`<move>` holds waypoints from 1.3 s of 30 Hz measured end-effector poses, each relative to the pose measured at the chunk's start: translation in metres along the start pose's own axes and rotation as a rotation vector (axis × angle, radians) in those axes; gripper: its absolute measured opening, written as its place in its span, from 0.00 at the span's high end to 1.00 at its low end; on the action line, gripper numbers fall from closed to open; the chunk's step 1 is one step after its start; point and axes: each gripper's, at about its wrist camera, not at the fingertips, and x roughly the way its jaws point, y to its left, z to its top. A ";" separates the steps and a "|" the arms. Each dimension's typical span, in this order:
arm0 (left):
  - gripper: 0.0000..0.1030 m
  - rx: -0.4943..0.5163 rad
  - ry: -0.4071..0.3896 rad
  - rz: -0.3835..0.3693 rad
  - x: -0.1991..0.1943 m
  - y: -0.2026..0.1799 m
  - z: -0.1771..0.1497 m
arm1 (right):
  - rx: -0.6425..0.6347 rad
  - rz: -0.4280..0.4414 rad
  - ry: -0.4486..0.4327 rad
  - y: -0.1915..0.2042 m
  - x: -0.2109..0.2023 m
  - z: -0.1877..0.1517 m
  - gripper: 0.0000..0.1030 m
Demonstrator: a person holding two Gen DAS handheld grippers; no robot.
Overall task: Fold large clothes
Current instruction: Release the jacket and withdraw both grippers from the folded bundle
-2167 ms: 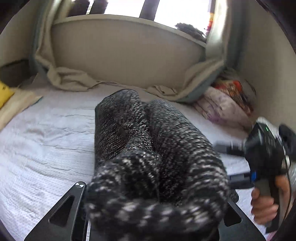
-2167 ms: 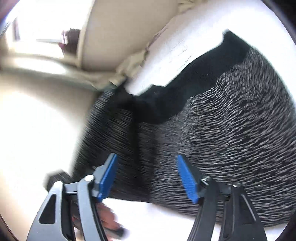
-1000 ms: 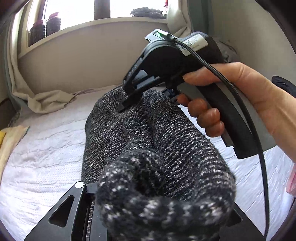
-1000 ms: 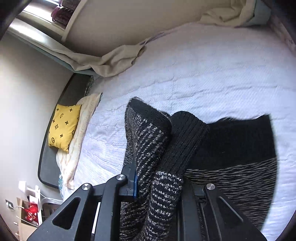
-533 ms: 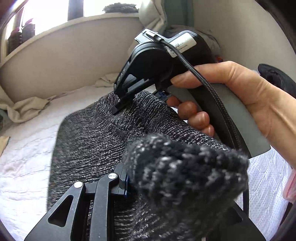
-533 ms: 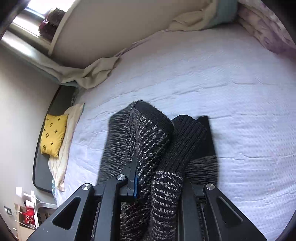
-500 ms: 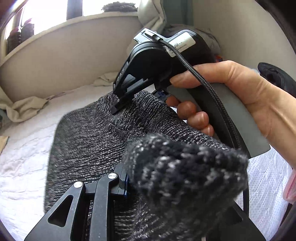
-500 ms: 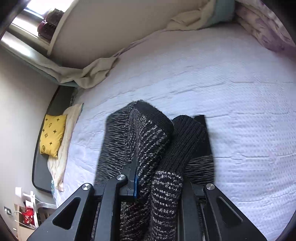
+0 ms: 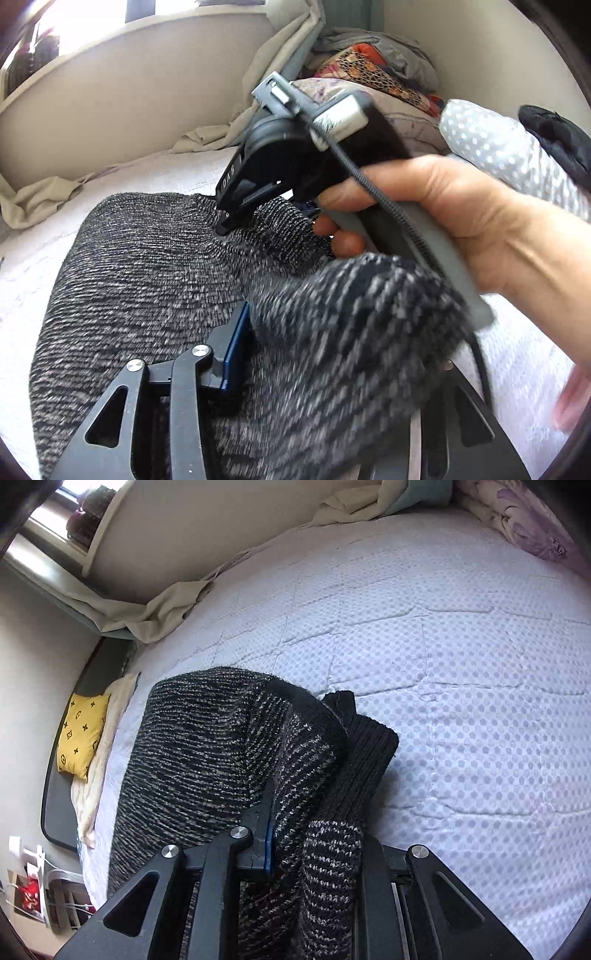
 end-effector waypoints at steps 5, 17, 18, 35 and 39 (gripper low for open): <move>0.43 0.000 0.024 -0.074 -0.049 0.010 -0.019 | -0.020 -0.006 -0.020 -0.006 0.001 -0.001 0.85; 0.35 -0.135 -0.007 0.083 -0.135 0.096 -0.042 | -0.011 -0.086 -0.048 -0.007 -0.008 -0.003 0.79; 0.35 -0.147 -0.002 0.087 -0.135 0.101 -0.042 | -0.002 -0.092 -0.048 -0.006 -0.009 -0.003 0.75; 0.35 -0.122 0.066 0.124 -0.116 0.121 -0.025 | -0.295 -0.373 -0.196 0.126 -0.116 -0.090 0.52; 0.35 -0.075 0.141 0.139 -0.099 0.114 -0.037 | -0.341 -0.411 -0.126 0.136 -0.089 -0.127 0.58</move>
